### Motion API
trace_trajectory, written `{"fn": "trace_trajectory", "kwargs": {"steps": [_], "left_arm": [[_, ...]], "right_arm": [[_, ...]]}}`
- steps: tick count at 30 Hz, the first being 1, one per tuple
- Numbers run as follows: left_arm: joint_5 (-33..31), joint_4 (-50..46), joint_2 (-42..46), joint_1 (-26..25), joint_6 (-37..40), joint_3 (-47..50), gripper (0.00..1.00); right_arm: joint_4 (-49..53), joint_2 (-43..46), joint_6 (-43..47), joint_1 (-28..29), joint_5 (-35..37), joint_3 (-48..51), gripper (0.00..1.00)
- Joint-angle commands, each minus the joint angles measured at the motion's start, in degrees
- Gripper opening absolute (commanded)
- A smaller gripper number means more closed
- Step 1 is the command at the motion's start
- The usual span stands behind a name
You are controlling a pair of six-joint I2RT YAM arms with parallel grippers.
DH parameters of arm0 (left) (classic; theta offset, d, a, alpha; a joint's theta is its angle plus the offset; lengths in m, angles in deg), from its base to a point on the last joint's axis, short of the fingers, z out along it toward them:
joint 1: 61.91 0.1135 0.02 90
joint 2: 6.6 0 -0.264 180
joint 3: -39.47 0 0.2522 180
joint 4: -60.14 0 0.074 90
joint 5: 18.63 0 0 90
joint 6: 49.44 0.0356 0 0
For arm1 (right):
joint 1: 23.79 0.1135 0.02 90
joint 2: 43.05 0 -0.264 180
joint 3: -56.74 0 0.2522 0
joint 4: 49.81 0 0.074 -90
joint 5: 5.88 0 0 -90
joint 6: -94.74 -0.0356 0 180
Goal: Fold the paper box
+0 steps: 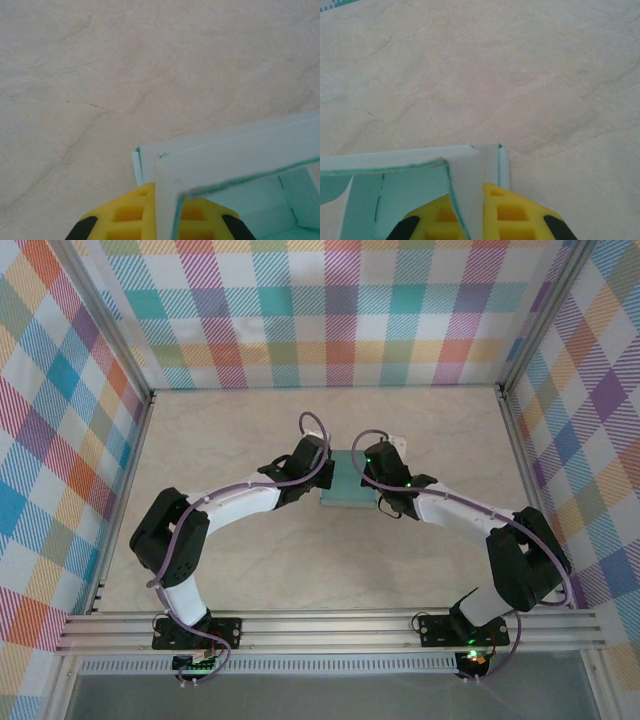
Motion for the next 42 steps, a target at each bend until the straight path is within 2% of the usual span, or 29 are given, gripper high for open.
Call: {"fn": "trace_trajectory", "kwargs": {"steps": [1,15,42], "left_arm": [[-1.6,3.95,2.3,-1.32,-2.03,1.33,0.0],[-6.05,7.31,2.55,-2.86,-3.22,4.93,0.0],[-19.74,20.64,2.21,-9.62,-2.75,17.68,0.0]], "right_arm": [[-1.79,0.91,-1.03,0.59,0.05,2.22,0.0],[-4.27,1.31,-0.61,1.39,0.58,5.08,0.0],[-20.17,5.31,1.04,3.73,2.77,21.05,0.0]]}}
